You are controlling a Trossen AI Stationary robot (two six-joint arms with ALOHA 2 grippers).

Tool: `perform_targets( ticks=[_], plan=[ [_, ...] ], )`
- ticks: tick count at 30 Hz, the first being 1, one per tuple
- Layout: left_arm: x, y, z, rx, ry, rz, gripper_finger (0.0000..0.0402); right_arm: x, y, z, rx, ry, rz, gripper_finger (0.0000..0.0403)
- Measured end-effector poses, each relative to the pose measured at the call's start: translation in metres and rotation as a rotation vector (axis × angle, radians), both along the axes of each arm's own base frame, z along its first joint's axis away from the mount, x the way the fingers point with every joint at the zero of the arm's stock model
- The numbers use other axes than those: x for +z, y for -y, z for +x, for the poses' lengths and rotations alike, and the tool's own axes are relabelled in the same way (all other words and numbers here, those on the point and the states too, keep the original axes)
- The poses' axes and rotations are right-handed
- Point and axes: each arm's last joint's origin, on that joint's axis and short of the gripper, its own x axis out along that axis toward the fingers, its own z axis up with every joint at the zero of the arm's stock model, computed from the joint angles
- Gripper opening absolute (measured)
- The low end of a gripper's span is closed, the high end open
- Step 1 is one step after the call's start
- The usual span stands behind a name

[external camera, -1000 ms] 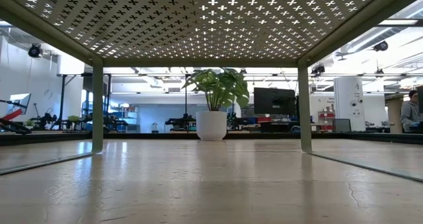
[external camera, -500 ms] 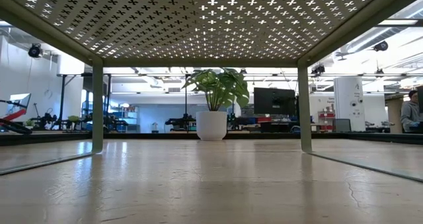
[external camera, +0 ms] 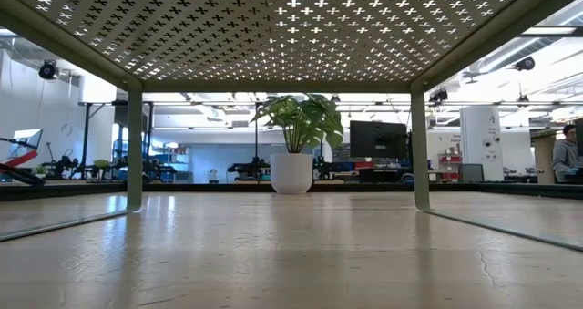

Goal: Pick & Place Fruit
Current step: Put the orange into the red strainer

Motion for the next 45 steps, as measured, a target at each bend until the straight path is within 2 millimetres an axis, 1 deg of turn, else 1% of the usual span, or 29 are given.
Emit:
perform_targets(
  ticks=[5,12,28,33,39,45],
  plan=[
    [-0.015,0.008,0.014,-0.001,-0.048,0.025,0.0197,0.000,0.000,0.000,0.000,0.000,0.003,0.0229],
    [-0.025,0.009,0.017,-0.001,-0.104,0.054,0.0197,0.000,0.000,0.000,0.001,0.000,0.003,0.0227],
    [-0.025,0.009,0.017,-0.006,-0.107,0.073,0.0198,0.000,-0.001,0.001,0.001,0.004,0.006,0.0269],
    [-0.026,0.009,0.017,-0.042,-0.097,0.135,0.0198,0.000,-0.001,0.001,0.001,0.005,0.007,0.0276],
    [-0.027,0.008,0.016,-0.052,-0.104,0.159,0.0201,0.000,-0.001,0.001,0.001,0.006,0.008,0.0279],
    [-0.029,0.004,0.016,-0.041,-0.113,0.200,0.0228,0.000,-0.001,0.001,0.001,0.006,0.008,0.0262]
  ],
)
